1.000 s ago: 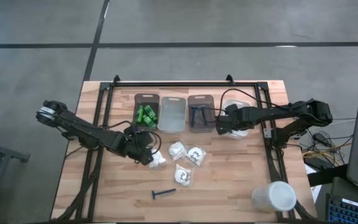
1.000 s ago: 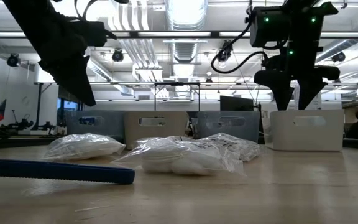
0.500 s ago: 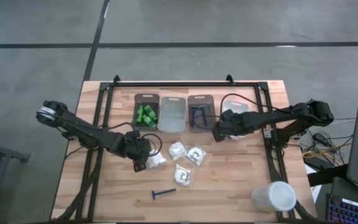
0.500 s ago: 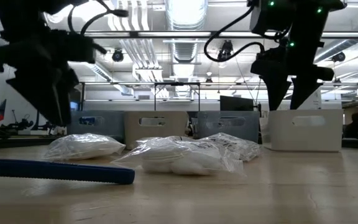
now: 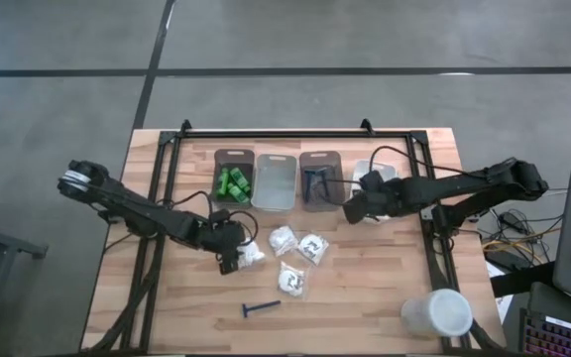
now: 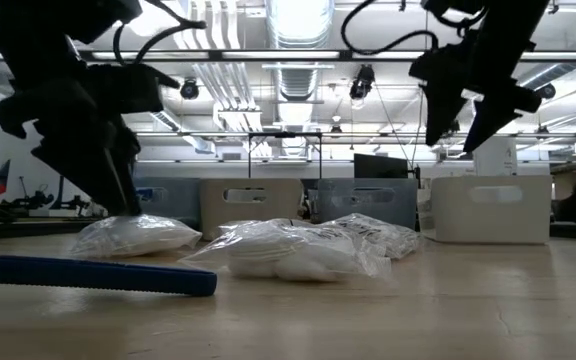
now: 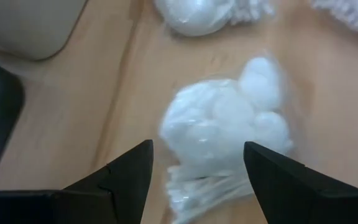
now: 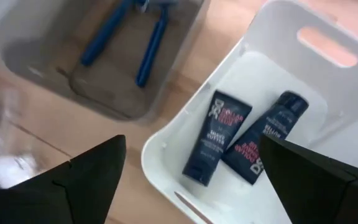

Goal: Pick & Place Travel size toiletries
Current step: Put the white cotton pack into the gray bin

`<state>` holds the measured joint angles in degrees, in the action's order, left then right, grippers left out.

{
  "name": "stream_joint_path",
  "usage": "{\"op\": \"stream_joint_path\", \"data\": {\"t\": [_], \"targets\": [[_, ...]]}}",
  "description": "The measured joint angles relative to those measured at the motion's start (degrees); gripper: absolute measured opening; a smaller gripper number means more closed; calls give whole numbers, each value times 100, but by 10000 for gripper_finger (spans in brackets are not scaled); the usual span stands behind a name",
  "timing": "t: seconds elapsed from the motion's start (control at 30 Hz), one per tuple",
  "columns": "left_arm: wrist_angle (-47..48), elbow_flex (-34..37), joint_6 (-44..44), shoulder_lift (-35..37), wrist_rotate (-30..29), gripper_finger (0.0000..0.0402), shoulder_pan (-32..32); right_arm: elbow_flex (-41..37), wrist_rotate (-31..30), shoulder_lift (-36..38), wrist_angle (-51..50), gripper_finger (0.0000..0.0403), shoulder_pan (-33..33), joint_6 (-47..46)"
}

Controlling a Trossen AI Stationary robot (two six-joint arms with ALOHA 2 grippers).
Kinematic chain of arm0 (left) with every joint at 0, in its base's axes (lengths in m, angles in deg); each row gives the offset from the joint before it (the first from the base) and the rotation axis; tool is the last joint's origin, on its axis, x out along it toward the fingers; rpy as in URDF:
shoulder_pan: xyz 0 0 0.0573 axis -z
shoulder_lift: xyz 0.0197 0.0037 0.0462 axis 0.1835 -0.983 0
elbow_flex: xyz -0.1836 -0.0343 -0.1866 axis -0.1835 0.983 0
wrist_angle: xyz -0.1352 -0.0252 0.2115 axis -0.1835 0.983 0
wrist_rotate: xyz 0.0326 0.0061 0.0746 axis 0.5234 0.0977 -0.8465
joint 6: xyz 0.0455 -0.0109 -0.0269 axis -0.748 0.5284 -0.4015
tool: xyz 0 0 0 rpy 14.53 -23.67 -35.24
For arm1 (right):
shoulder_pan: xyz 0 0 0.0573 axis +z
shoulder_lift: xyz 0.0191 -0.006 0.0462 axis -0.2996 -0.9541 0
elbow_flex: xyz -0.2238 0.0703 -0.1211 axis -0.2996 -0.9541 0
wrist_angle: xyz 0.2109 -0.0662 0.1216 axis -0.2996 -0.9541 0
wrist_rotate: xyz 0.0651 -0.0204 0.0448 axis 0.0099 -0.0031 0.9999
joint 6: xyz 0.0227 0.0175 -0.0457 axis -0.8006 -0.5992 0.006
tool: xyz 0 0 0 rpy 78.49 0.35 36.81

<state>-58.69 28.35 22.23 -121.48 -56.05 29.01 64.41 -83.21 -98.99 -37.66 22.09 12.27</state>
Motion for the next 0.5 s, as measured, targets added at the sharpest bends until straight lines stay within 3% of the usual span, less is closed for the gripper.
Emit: {"op": "stream_joint_path", "data": {"t": [0.2, 0.5], "targets": [[-96, 190, 1, -4, 140, 255, -292, 2, -205, 407, 19, 364, 0, -14], [-740, 444, 27, -4, 856, 249, -509, 2, -285, 444, 63, 348, 0, -11]]}}
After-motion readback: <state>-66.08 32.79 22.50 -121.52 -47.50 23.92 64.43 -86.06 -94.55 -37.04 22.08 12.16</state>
